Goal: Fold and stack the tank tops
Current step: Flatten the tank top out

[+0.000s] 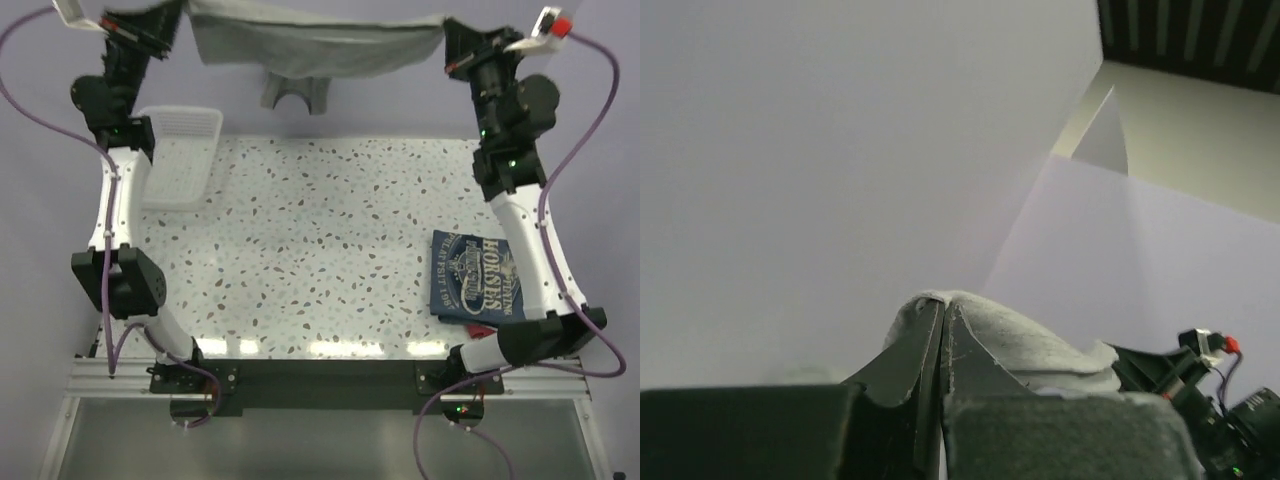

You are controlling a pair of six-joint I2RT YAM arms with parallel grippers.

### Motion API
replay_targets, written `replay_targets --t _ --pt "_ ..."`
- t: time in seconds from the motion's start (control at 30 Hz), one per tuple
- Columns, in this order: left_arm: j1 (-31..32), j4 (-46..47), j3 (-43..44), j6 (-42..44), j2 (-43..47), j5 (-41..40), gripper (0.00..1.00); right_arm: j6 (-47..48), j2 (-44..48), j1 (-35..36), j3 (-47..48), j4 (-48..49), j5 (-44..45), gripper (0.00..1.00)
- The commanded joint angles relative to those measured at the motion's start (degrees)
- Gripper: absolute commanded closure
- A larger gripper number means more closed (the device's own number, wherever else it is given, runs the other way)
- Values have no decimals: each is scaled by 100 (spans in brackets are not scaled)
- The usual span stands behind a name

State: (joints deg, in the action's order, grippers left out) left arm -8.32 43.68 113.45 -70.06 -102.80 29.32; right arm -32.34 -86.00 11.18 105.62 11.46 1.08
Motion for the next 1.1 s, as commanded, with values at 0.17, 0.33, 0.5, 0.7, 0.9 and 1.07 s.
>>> replay_targets --t 0.17,0.33,0.5,0.7,0.9,1.07 --pt "611 -199 -6049 150 2584 110 100 -730 1732 -28 -4731 -416 -247 100" --pt "1015 -3734 -8109 1064 4600 -1480 100 -923 2665 -19 -6693 -1795 -451 100" --pt "1051 -5588 -8899 1732 5587 -1956 100 -985 3421 -19 -7459 -3034 -477 100" --pt "1060 -6204 -9481 2102 5569 -1851 100 -1134 3546 -19 -7873 -3589 -609 100" --pt "1060 -6556 -9613 2234 5710 -1878 100 -1336 3633 -19 -8189 -3905 -627 100" --pt "1060 -6986 -9578 2339 5912 -1711 100 -1512 3976 -28 -8347 -4362 -662 100"
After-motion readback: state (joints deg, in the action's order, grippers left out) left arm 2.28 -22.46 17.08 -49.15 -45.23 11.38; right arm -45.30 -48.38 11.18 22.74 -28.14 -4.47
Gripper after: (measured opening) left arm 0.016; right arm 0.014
